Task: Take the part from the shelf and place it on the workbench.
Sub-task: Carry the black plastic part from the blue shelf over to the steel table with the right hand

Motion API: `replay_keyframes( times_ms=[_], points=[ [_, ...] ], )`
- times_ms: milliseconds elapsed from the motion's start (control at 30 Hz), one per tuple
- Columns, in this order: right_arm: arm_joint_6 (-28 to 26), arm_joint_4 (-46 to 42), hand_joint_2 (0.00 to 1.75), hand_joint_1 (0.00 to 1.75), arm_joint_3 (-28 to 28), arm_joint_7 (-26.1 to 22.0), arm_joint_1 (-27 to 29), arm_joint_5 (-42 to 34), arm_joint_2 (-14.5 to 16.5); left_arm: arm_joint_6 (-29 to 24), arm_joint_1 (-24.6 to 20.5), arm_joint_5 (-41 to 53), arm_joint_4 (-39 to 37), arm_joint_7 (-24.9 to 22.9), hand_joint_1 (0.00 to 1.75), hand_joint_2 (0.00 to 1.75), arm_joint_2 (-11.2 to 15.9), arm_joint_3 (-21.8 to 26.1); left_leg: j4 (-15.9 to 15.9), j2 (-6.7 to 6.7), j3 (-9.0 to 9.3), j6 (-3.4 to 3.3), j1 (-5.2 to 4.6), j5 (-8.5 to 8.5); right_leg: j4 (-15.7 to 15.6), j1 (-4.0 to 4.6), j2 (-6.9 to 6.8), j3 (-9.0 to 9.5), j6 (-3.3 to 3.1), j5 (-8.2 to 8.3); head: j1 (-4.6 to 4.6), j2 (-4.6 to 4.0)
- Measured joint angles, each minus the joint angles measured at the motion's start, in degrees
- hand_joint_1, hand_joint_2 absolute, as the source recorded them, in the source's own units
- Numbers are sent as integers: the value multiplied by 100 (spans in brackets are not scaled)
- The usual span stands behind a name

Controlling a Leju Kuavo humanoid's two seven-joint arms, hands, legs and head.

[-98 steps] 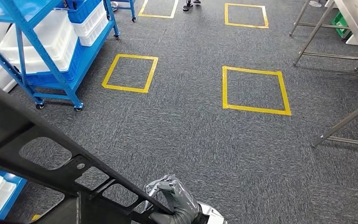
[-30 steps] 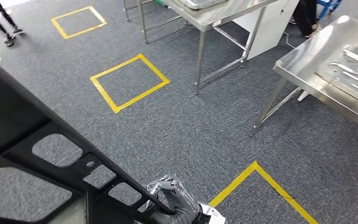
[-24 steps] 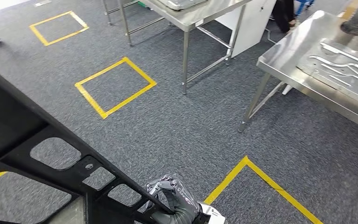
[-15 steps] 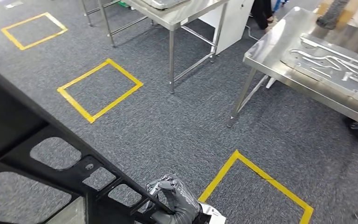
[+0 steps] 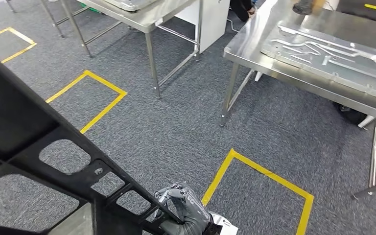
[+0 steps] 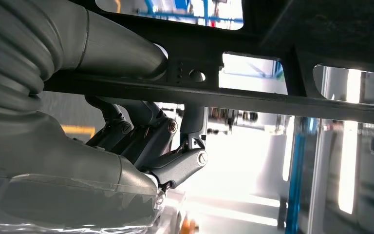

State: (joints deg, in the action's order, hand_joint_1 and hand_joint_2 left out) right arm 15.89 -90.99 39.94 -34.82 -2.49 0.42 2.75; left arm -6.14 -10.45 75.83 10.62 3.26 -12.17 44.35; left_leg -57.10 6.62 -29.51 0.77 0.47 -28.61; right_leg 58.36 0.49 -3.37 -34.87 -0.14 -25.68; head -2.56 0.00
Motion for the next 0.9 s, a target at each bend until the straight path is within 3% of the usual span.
replay_keyframes(
  times_ms=[33, 67, 167, 200, 233, 267, 333, 400, 467, 533, 600, 667, 700, 733, 767, 833, 900],
  points=[
    [0, -3, 175, 169, -1, 0, 2, 0, 1, 0, -6, 1, 1, 0, 0, 175, 0, 0, 1, 19, 12, 19, 3, -16, -17, -17, 47, 12, -16, 7, 0, 1],
    [-1, -6, 175, 169, 1, -1, 3, -3, 2, 0, -7, 0, 1, 1, 0, 175, 0, 0, -262, -109, -85, 47, 16, -173, -38, -38, 139, 30, -51, 17, -1, 1],
    [-1, -10, 175, 169, 3, -2, 9, -11, 4, 2, 16, -10, 2, 7, 0, 175, 0, 2, -1550, -581, -669, 122, 53, -759, -75, -79, 456, 75, -142, 32, -2, 0],
    [-1, -9, 175, 169, 2, -1, 12, -11, 3, 3, 15, -13, 2, 9, 0, 175, 0, 3, -1682, -598, -764, 129, 54, -738, -71, -78, 536, 81, -142, 29, -2, 0],
    [-2, -9, 175, 169, 2, 1, 13, -11, 3, 2, 11, -14, 2, 11, 0, 175, 1, 4, -1584, -610, -754, 130, 58, -592, -65, -79, 622, 91, -137, 26, -2, 0],
    [-2, -9, 175, 169, 2, 1, 13, -11, 2, 2, 7, -11, 2, 11, 0, 175, 5, 4, -1276, -645, -646, 123, 65, -359, -55, -81, 707, 104, -126, 19, -2, 0],
    [-2, -9, 175, 169, 2, 1, 10, -11, 3, 2, 19, -9, 2, 3, 0, 175, 15, 4, -505, -905, -364, 99, 94, 40, -14, -84, 861, 97, -81, -2, -2, 0],
    [-4, -9, 175, 169, 3, 2, 7, -10, 3, 2, 24, -9, 2, -4, 0, 175, 19, 4, -153, -1134, -243, 64, 104, 132, 19, -91, 980, 38, -9, 0, -2, 1],
    [-9, -9, 175, 169, 1, 3, 7, -10, 2, 2, 21, -10, 2, -9, 0, 175, 13, 4, -118, -1083, -236, 1, 97, 130, 9, -106, 1079, -7, 72, 29, -2, 1],
    [-12, -13, 175, 169, -3, 8, 2, -9, 2, 2, 17, -12, 2, -7, 0, 175, 2, 5, -62, -947, -211, -84, 105, 163, 122, -99, 876, -72, 133, -43, -2, 1],
    [-13, -19, 175, 169, -3, 16, -6, -7, 2, 1, 28, -15, 2, -2, 0, 175, -5, 7, -29, -782, -190, -147, 96, 174, 663, -97, 516, -337, 172, -337, 0, 0],
    [-11, -20, 175, 169, -3, 20, -2, -7, -2, -3, 50, -15, 2, -1, 0, 175, -3, 8, -31, -611, -189, -170, 76, 159, 1394, -122, 396, -713, 205, -629, -1, 0],
    [-11, -20, 175, 169, -3, 21, 5, -7, -6, -5, 54, -15, 2, 0, 0, 175, -1, 8, -33, -527, -185, -169, 71, 148, 1571, -134, 383, -809, 217, -642, -1, 0],
    [-11, -20, 175, 169, -3, 22, 12, -7, -9, -8, 50, -15, 2, -1, 0, 175, -1, 9, -34, -451, -175, -163, 70, 135, 1535, -142, 364, -795, 224, -554, -1, 0],
    [-11, -20, 175, 169, -3, 23, 16, -7, -12, -8, 44, -15, 2, 0, 0, 175, -2, 9, -35, -380, -157, -150, 70, 119, 1269, -146, 326, -658, 221, -381, -1, 0],
    [-10, -23, 175, 169, -3, 24, 16, -7, -13, -8, 36, -16, 2, 0, 0, 175, -7, 9, -40, -263, -109, -105, 53, 74, 477, -116, 126, -236, 182, -53, -1, 0],
    [-9, -30, 175, 169, -2, 22, 16, -5, -11, -9, 30, -15, 2, -1, 0, 175, -8, 9, -43, -166, -69, -44, 25, 30, 51, -67, 0, -24, 116, 37, -1, 0]
  ],
)
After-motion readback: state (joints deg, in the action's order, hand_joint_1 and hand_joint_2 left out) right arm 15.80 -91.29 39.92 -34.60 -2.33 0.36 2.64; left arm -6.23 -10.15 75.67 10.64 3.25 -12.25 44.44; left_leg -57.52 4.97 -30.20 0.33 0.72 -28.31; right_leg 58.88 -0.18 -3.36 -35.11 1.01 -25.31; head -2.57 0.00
